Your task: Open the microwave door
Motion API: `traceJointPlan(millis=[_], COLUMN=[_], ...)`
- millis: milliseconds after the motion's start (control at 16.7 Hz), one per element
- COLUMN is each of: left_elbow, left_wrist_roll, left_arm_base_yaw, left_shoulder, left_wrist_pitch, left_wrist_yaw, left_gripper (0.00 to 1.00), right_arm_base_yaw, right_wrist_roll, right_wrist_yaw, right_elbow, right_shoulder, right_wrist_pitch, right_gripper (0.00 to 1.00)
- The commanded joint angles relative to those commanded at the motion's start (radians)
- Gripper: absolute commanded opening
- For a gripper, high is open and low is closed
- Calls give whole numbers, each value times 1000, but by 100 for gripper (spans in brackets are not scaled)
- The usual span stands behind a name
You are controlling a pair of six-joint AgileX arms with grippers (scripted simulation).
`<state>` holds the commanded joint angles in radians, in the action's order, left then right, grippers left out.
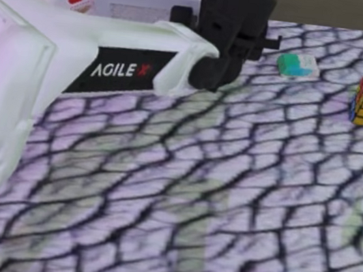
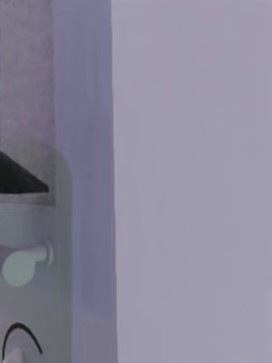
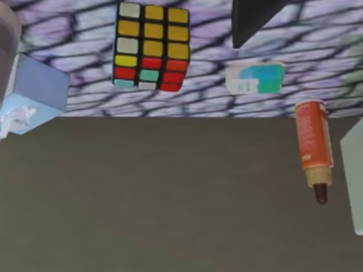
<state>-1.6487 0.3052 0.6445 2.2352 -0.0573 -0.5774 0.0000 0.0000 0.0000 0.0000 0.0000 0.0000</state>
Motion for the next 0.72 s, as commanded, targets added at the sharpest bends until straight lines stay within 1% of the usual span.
traceJointPlan(millis=[60,120,540,600,720], left_elbow=[0,0,0,41,29], left_wrist_roll=[0,0,0,1,5], left_arm_base_yaw=[0,0,0,62,61], left_shoulder=[0,0,0,-28,-24], left_wrist_pitch=[0,0,0,2,15], left_wrist_yaw=[0,0,0,2,5], left_gripper=[2,0,0,0,0], right_arm_base_yaw=[0,0,0,0,0], right_wrist_roll=[0,0,0,0,0], right_wrist_yaw=[0,0,0,0,0], right_elbow=[0,0,0,0,0], right_shoulder=[0,0,0,0,0], right_wrist_pitch=[0,0,0,0,0], right_gripper=[100,100,100,100,100])
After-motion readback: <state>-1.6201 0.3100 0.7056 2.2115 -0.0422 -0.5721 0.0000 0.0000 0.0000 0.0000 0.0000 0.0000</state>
